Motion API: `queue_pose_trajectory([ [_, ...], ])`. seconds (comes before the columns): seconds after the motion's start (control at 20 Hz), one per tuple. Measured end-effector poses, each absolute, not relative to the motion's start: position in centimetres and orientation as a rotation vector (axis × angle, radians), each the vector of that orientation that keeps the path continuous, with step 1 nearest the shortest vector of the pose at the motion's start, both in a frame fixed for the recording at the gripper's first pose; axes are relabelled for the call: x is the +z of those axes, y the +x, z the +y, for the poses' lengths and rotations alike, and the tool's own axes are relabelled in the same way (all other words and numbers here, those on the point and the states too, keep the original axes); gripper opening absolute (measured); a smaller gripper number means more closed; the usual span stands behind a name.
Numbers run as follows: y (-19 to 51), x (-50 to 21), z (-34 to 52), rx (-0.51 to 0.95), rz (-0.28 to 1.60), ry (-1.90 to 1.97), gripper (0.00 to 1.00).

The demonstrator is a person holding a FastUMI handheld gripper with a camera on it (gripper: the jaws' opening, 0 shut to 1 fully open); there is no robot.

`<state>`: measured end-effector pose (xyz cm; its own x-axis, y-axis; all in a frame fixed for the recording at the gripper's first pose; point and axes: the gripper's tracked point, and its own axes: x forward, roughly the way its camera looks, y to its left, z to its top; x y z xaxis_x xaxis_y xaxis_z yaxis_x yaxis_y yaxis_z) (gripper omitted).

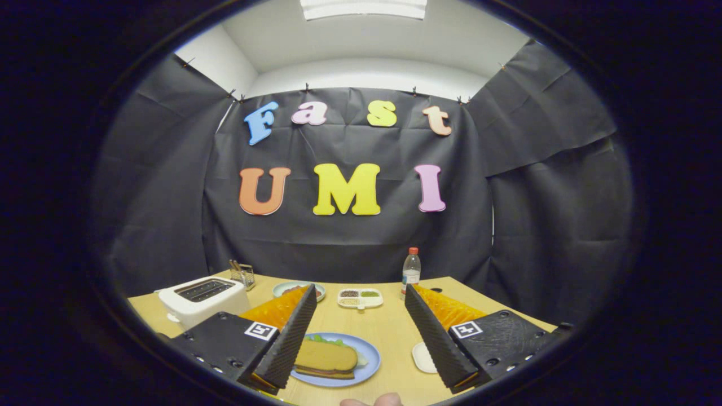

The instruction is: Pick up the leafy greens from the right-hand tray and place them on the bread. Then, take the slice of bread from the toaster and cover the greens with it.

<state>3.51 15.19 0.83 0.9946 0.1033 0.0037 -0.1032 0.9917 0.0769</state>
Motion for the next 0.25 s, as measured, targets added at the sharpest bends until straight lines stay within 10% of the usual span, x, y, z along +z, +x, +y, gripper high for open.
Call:
queue_pose_trajectory([
  [0.25,2.9,2.4,15.0,0.096,-0.044,0.091,0.96],
])
